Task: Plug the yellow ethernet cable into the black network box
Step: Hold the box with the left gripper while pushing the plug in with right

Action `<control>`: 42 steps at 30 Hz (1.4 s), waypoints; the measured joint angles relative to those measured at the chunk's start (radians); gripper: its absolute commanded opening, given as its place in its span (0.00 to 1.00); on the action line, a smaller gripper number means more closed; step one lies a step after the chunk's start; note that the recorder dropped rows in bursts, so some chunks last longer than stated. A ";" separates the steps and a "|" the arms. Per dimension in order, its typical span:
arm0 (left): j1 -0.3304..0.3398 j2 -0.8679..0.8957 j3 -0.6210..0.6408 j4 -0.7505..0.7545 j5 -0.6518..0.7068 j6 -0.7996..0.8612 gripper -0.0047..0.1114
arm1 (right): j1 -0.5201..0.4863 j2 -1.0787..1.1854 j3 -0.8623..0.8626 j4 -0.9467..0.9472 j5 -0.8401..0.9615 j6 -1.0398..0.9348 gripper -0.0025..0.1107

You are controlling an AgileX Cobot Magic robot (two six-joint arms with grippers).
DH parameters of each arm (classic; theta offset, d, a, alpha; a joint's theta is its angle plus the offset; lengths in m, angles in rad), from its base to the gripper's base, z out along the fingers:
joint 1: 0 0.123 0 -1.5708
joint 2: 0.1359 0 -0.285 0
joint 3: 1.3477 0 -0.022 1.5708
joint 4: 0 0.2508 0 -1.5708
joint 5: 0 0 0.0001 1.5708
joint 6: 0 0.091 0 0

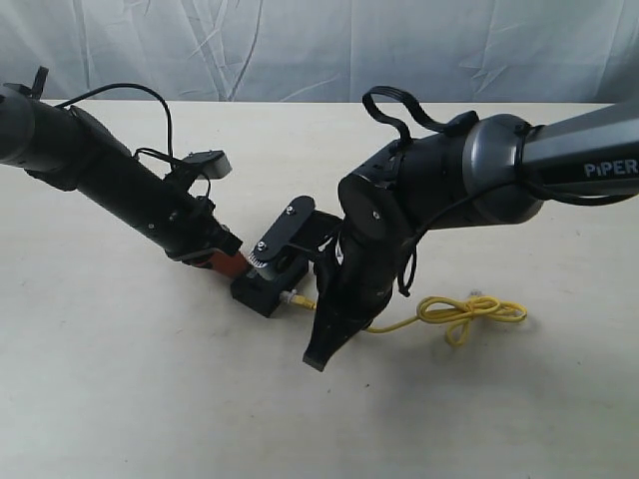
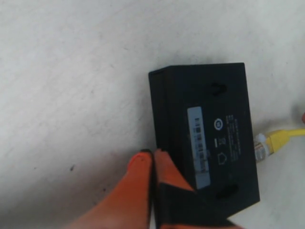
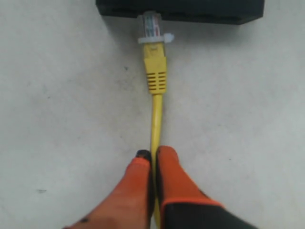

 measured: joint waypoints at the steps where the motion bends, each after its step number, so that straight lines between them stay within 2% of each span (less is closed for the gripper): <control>1: 0.000 0.000 0.000 0.000 0.000 0.000 0.04 | 0.000 0.000 0.000 0.000 0.000 0.000 0.02; 42: 0.000 0.000 0.000 0.000 0.002 0.000 0.04 | 0.000 0.007 0.000 -0.029 -0.018 0.016 0.02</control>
